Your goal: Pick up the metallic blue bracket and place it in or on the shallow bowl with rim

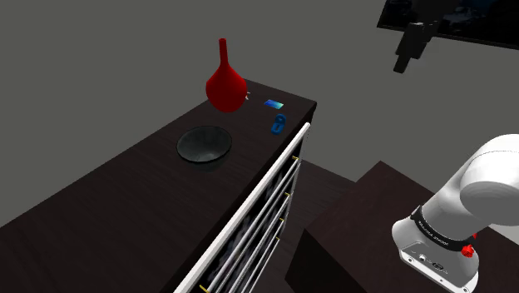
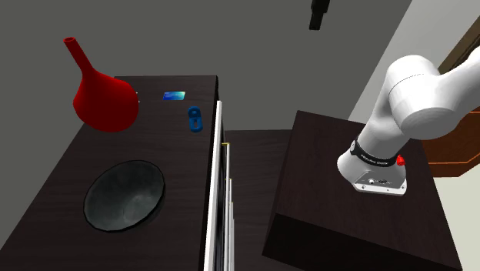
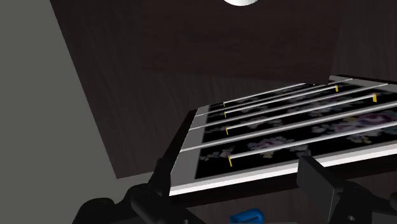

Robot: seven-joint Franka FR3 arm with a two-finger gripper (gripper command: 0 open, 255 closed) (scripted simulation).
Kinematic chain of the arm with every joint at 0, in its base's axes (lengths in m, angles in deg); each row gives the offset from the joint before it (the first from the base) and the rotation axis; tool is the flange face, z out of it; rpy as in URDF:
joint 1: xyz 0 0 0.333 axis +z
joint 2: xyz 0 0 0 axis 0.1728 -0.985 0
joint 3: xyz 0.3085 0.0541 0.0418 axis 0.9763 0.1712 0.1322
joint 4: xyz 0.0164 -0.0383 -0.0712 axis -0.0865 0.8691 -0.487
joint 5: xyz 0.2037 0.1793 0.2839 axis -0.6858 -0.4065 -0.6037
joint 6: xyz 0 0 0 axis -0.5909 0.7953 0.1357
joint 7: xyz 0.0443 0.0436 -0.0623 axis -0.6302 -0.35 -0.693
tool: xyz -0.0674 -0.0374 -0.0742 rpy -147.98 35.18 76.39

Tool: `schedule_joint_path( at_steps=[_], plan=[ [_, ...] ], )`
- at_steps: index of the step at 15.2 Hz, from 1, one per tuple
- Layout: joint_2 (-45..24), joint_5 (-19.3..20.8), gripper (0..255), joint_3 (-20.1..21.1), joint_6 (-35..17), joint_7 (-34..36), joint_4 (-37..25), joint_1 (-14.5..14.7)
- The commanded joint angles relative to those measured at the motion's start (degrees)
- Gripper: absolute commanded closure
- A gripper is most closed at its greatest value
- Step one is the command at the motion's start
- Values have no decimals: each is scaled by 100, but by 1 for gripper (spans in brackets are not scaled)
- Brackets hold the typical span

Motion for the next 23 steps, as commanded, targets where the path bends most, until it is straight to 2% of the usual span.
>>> schedule_joint_path(
  at_steps=[1, 12, 23],
  plan=[
    [0, 0, 0, 0, 0, 0, 0, 0],
    [-1724, -11, 0, -385, -2012, -724, 217, 257],
    [-3934, -315, 0, -571, -3542, -1559, -499, 510]
  ],
)
